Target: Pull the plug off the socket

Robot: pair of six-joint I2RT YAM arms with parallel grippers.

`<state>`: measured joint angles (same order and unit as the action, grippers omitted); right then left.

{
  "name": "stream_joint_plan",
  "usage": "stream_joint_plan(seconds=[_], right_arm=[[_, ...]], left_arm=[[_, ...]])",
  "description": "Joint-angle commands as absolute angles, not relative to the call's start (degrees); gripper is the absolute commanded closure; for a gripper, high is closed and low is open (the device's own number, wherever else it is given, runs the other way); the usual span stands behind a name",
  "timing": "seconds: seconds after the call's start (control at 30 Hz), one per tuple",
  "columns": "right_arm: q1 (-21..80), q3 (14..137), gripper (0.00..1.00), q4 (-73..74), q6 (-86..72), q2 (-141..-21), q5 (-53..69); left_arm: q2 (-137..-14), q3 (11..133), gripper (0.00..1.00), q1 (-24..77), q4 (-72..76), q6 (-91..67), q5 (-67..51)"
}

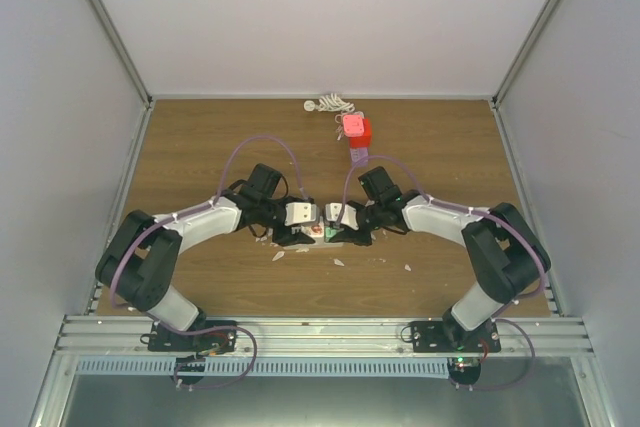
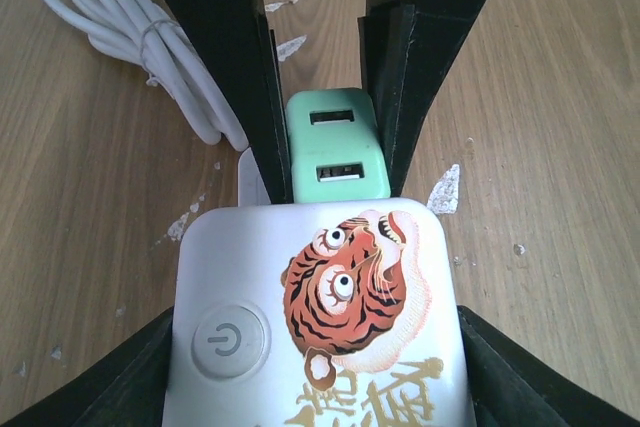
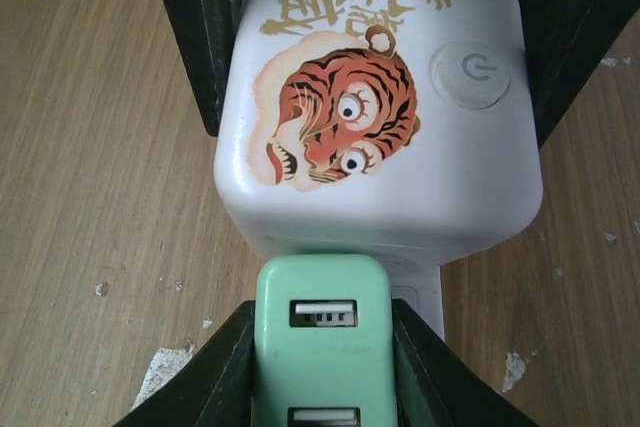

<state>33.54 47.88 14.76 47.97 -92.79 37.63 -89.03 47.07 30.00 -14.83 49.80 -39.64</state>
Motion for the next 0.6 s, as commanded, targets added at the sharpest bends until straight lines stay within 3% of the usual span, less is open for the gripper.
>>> stream_joint_plan(seconds=[0.0, 0.57], right_arm=[[34.4, 49.1, 0.95, 16.0, 47.6, -95.1, 36.4], [34.3, 49.2, 0.99, 17.0, 46.0, -95.7, 34.2]], left_arm=[[-85.8, 49.6, 0.59, 30.3, -14.3, 48.3, -45.1], [-83.2, 48.7, 0.71, 28.9, -12.6, 46.6, -47.2]])
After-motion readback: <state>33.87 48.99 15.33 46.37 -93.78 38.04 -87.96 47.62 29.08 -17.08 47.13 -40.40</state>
